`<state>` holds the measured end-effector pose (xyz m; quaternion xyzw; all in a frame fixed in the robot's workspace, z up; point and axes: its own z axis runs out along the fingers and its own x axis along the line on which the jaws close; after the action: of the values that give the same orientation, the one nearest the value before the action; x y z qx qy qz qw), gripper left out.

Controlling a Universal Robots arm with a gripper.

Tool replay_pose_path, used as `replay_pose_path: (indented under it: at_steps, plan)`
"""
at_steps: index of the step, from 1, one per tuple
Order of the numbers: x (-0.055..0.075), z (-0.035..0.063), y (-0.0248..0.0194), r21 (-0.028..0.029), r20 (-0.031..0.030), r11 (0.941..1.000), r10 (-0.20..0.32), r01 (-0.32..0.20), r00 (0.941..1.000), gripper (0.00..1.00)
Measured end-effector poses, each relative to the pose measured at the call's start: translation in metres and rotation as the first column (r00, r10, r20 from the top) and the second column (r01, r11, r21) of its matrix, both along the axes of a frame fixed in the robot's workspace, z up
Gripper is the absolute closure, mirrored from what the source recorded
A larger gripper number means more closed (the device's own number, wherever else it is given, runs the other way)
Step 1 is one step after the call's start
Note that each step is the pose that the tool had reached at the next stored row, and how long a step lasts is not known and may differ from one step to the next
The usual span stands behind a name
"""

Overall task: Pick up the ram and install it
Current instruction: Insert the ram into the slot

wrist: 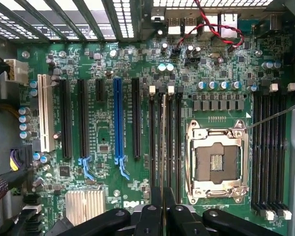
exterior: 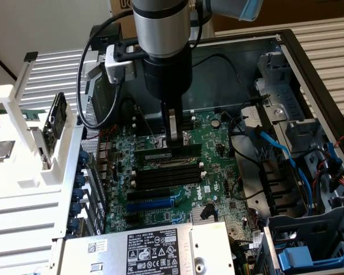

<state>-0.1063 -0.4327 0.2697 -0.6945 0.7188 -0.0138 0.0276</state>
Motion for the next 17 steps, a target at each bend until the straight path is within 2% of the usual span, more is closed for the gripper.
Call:
replay_pose_path:
  at_steps: [2,15,17]
  plan:
    - [-0.0005,-0.0004,-0.0001,-0.0004,0.0048,1.0,0.004,-0.004,1.0,0.87]
    - [-0.0036,-0.0034,-0.0017,-0.0007,0.0051,0.9998,0.022,-0.022,0.9997,0.87]
    - [-0.0036,-0.0065,-0.0017,-0.0005,0.0053,0.9998,0.022,-0.022,0.9997,0.87]
